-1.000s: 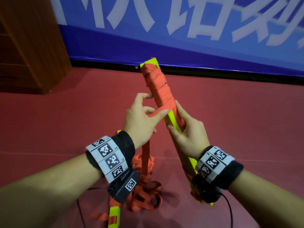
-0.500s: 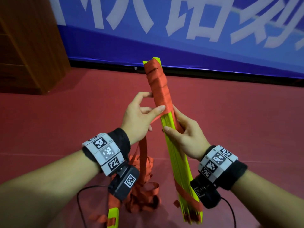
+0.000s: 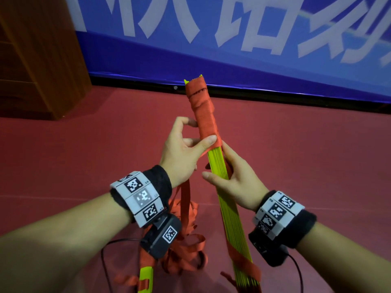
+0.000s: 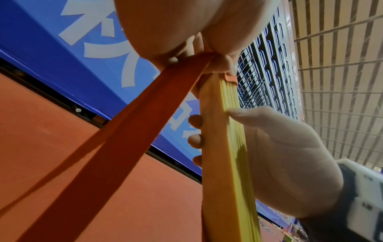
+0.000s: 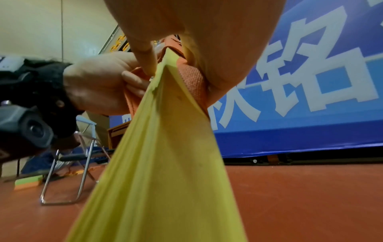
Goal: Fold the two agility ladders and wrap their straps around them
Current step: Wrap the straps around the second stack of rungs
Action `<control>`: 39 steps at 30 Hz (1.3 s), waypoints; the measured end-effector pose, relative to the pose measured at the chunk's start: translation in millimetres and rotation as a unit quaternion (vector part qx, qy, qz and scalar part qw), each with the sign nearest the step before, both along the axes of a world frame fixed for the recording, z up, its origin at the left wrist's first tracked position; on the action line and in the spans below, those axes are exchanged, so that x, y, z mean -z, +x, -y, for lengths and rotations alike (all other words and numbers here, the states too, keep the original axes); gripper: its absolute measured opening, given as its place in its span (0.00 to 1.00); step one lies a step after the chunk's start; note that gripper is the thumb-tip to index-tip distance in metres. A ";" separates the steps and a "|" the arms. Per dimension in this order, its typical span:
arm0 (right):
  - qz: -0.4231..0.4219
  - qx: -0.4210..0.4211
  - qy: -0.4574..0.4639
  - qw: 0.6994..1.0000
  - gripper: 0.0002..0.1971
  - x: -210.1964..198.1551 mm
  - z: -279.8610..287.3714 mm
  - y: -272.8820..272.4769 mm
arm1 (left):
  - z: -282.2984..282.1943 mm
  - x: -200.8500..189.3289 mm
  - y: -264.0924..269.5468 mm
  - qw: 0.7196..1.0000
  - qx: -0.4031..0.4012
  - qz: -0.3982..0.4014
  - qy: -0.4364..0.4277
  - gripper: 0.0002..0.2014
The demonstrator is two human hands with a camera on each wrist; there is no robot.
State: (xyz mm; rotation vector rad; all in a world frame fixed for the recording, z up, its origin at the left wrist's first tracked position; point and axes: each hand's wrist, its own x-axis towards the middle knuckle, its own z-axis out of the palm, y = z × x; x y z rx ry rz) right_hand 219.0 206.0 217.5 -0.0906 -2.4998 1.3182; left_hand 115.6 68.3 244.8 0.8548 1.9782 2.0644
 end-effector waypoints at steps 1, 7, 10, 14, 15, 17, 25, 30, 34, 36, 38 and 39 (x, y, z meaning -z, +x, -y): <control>0.000 0.015 0.017 1.000 0.41 1.3 1.3 -0.5 | -0.7 -0.4 1.2 1.000 -0.012 -0.005 -0.003 0.19; -0.011 0.123 0.091 0.988 0.44 5.9 2.0 1.3 | -6.3 -1.4 3.4 0.997 -0.074 0.017 -0.002 0.22; -0.018 0.177 0.122 0.976 0.39 9.4 5.2 2.1 | -7.6 1.2 2.7 0.996 -0.085 0.029 -0.011 0.22; -0.025 0.210 0.138 0.967 0.28 7.9 9.0 2.8 | -8.1 -0.8 1.5 0.995 -0.089 0.040 -0.010 0.24; -0.032 0.208 0.142 0.967 0.25 8.0 9.1 2.9 | -7.5 -1.8 1.5 0.995 -0.086 0.046 -0.007 0.24; -0.045 0.200 0.131 0.970 0.22 8.5 8.8 3.5 | -6.3 -2.5 2.2 0.995 -0.080 0.054 -0.003 0.25; -0.042 0.214 0.140 0.966 0.26 9.2 1.9 1.5 | -1.5 -1.6 0.5 0.998 -0.050 0.012 -0.041 0.28; -0.026 0.219 0.160 0.962 0.27 5.5 0.2 1.6 | 1.8 2.7 -1.6 0.985 -0.085 -0.083 -0.127 0.26; -0.020 0.220 0.175 0.959 0.27 0.7 -3.4 -0.1 | 4.0 -4.4 2.4 0.952 -0.130 -0.182 -0.212 0.20; -0.029 0.222 0.167 0.960 0.27 -3.2 -8.6 -2.8 | 4.2 -8.4 4.7 0.930 -0.145 -0.233 -0.246 0.19; -0.035 0.206 0.145 0.967 0.27 -4.0 -14.1 -5.4 | 2.1 -8.9 3.8 0.943 -0.135 -0.211 -0.221 0.19; -0.036 0.193 0.130 0.972 0.27 -3.5 -15.7 -6.6 | 0.5 -8.4 2.2 0.954 -0.128 -0.185 -0.198 0.18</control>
